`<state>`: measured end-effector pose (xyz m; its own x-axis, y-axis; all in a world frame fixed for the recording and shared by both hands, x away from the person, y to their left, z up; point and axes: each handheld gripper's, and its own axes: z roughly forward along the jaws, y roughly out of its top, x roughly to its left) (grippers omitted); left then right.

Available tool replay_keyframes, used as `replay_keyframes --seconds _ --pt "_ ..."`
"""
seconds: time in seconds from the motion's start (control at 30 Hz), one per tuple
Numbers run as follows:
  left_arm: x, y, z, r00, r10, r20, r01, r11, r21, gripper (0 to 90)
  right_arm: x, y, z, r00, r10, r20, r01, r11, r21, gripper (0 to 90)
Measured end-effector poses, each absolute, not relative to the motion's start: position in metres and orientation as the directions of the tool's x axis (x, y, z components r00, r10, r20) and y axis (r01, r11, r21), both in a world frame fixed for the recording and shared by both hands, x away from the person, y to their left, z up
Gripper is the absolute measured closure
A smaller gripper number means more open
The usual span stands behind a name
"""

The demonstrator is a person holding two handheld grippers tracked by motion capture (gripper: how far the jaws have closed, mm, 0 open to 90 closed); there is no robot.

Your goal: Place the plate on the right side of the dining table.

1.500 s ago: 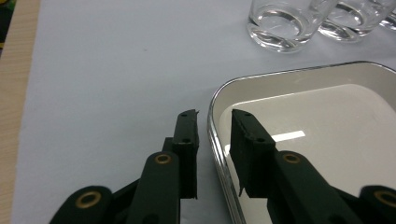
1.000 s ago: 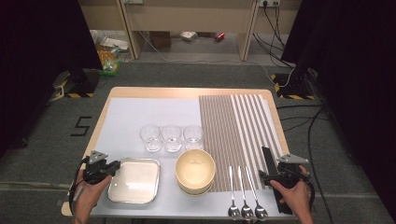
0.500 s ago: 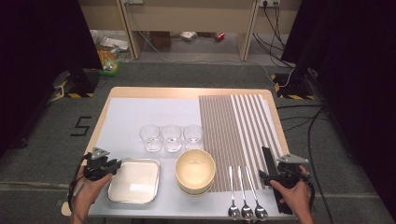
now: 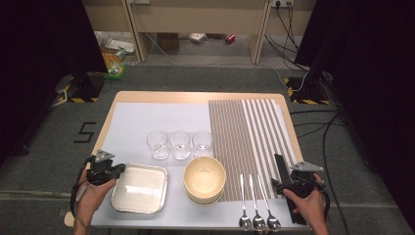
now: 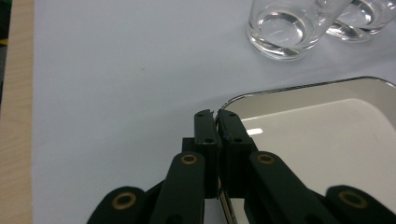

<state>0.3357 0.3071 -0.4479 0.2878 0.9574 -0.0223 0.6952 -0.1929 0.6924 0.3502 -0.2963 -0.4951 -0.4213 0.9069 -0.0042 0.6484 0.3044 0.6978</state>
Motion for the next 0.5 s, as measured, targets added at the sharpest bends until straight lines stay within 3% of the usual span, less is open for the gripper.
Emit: replay_keyframes --seconds 0.5 --pt "0.333 0.318 -0.456 0.257 0.963 -0.077 0.704 -0.132 0.698 85.8 0.350 -0.296 -0.495 -0.421 0.907 -0.005 0.648 0.304 0.698 0.8"
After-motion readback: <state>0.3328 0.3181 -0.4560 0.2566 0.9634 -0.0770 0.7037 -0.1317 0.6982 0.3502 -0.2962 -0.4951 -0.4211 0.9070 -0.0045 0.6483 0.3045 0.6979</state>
